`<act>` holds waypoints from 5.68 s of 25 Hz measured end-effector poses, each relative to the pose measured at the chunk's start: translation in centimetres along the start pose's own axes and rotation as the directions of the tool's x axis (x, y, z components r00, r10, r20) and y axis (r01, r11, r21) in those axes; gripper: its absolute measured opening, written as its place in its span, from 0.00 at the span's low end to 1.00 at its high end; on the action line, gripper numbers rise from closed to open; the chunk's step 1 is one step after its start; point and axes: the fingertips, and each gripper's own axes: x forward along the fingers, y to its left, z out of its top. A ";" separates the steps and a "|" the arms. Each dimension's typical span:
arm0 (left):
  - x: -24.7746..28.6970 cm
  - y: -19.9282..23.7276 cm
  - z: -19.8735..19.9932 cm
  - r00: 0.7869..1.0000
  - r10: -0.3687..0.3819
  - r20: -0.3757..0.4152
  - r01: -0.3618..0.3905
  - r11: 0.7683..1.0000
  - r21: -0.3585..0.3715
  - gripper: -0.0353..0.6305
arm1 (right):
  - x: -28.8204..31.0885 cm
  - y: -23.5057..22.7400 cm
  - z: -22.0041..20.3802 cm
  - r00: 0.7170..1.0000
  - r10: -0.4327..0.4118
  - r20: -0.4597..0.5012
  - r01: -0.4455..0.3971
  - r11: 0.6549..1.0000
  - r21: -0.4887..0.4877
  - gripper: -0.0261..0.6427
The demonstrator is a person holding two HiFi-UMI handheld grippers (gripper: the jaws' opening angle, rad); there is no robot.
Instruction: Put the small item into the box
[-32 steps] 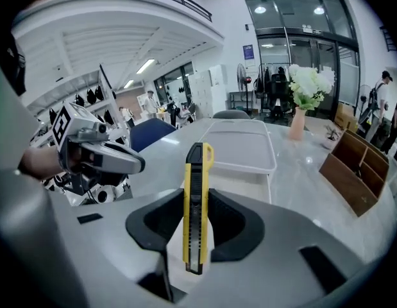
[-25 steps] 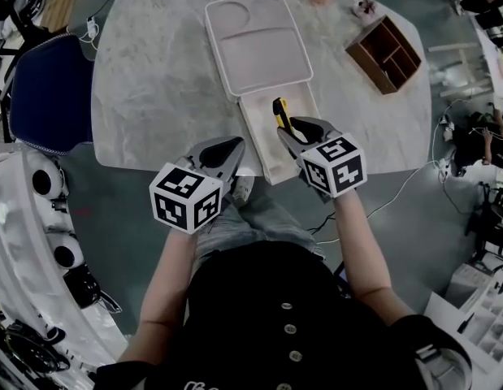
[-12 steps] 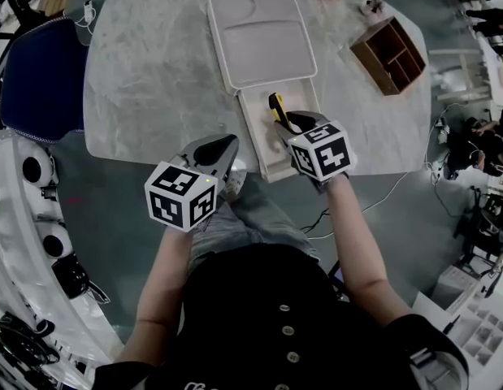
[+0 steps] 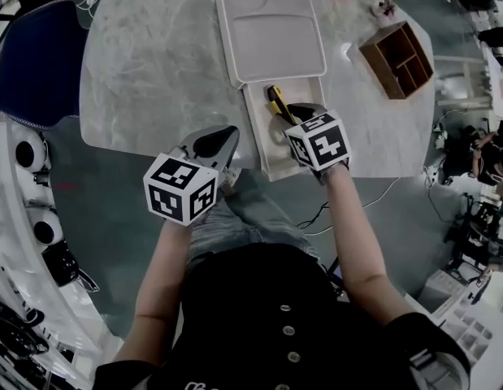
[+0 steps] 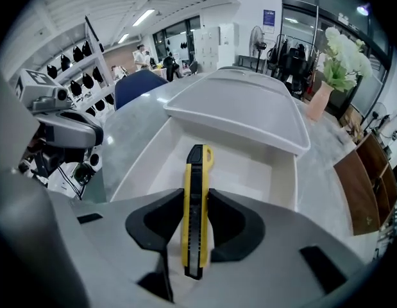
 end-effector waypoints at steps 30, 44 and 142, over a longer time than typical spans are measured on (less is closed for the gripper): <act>-0.5 -1.2 0.1 0.999 -0.030 -0.031 0.032 0.998 0.048 0.08 | -2.3 0.3 2.4 0.988 -0.031 0.148 0.019 0.997 0.080 0.33; 0.1 -5.7 4.6 0.995 -0.091 -0.039 0.097 0.975 0.202 0.08 | -13.1 -0.4 9.4 0.762 -0.027 0.647 -0.227 0.924 0.306 0.33; 3.5 -17.2 3.7 0.931 -0.290 -0.220 0.355 0.854 0.380 0.08 | -22.6 2.9 -1.3 0.612 -0.151 0.776 -0.309 0.857 0.411 0.05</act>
